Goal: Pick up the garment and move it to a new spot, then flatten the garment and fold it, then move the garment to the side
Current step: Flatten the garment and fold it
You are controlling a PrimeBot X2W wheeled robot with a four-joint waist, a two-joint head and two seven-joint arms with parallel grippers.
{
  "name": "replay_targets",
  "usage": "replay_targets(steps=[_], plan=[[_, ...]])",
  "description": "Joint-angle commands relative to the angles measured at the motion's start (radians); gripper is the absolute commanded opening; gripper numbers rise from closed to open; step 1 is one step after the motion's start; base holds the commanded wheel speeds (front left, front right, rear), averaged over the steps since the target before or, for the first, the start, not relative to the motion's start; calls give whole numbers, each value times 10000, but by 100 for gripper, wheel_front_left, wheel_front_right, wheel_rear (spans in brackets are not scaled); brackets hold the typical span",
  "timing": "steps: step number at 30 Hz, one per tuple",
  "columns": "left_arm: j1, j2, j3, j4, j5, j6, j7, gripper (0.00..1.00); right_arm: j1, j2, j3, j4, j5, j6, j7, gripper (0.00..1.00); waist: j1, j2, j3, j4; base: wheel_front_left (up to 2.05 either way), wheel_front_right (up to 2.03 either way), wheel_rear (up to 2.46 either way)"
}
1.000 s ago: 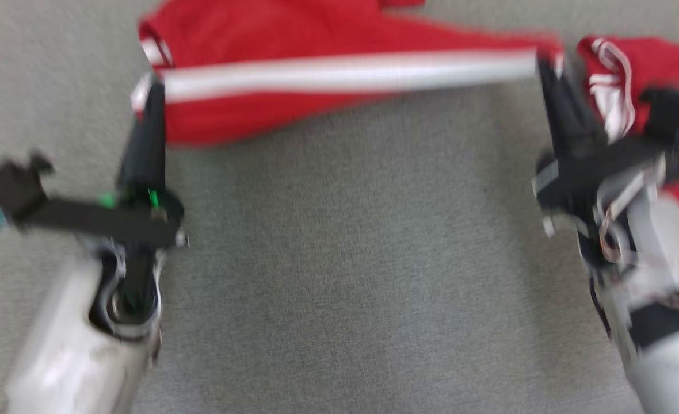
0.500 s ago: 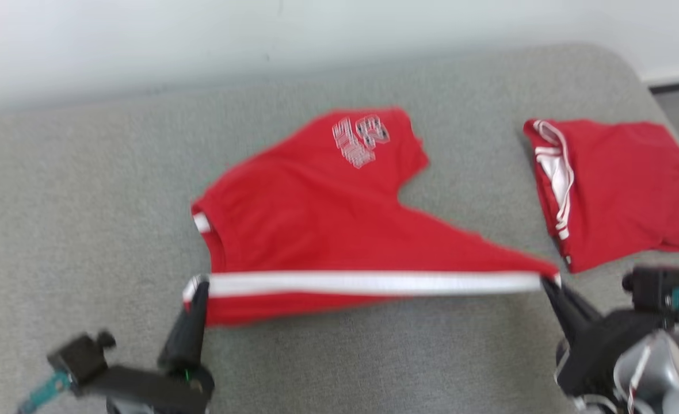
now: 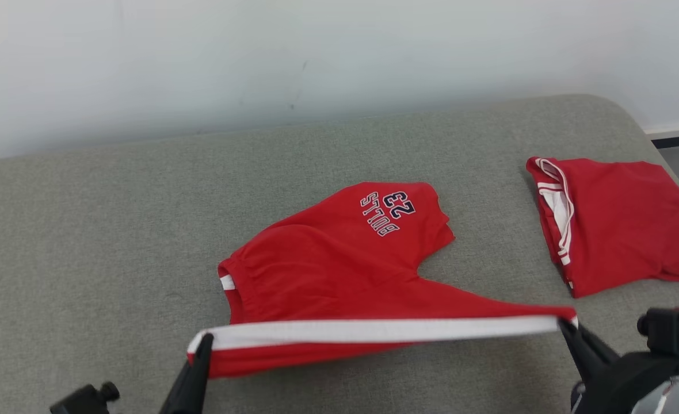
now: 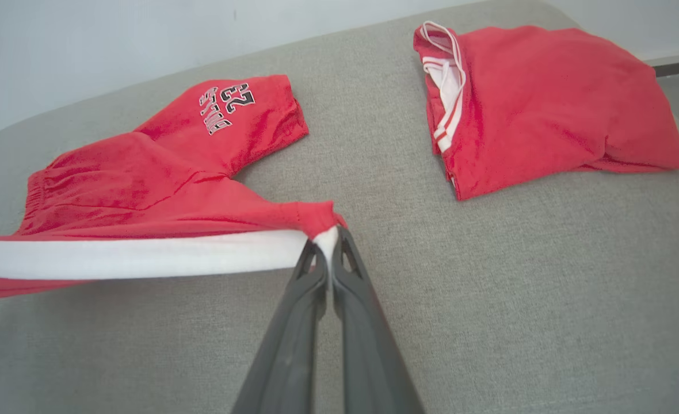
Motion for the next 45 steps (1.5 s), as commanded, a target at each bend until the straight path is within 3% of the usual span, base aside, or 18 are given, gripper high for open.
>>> replay_targets(steps=[1, 8, 19, 25, 31, 39, 45], plan=[[-249, 258, 465, -64, -93, 174, -209, 0, -419, -166, -214, -65, -244, -138, -512, 0, 1, 1, -53, 63, 0, 0, 0], [-1490, 258, 589, -555, 97, 231, 7, 0, -2162, -910, 523, 437, -289, -135, -1711, 0, 1, 1, -30, 35, 0, 0, 0], [-5779, 562, 720, 58, -84, 62, 1462, 0, -7881, -2649, 2808, 3219, 394, -92, -3131, 0, 1, 1, 484, -403, 0, 0, 0], [-7853, 563, 833, 666, -72, 132, 1899, 0, -10573, -2905, 3597, 5201, 444, -92, -4004, 0, 1, 1, 804, -497, 0, 0, 0], [-9070, 526, 928, 1053, -82, 210, 2091, 0, -12005, -2941, 4039, 6440, 487, -92, -4478, 0, 1, 1, 1282, -513, 0, 0, 0], [-11243, 764, 1448, 1139, 97, 767, 2095, 0, -14236, -2838, 3842, 7536, 227, -98, -4982, 0, 1, 1, 3914, -682, 0, 0, 0], [-13459, 765, 1712, 1773, 821, 961, 1217, 0, -16452, -2345, 2251, 8378, -1258, -138, -6615, 0, 1, 1, 6009, -809, 0, 0, 0]])
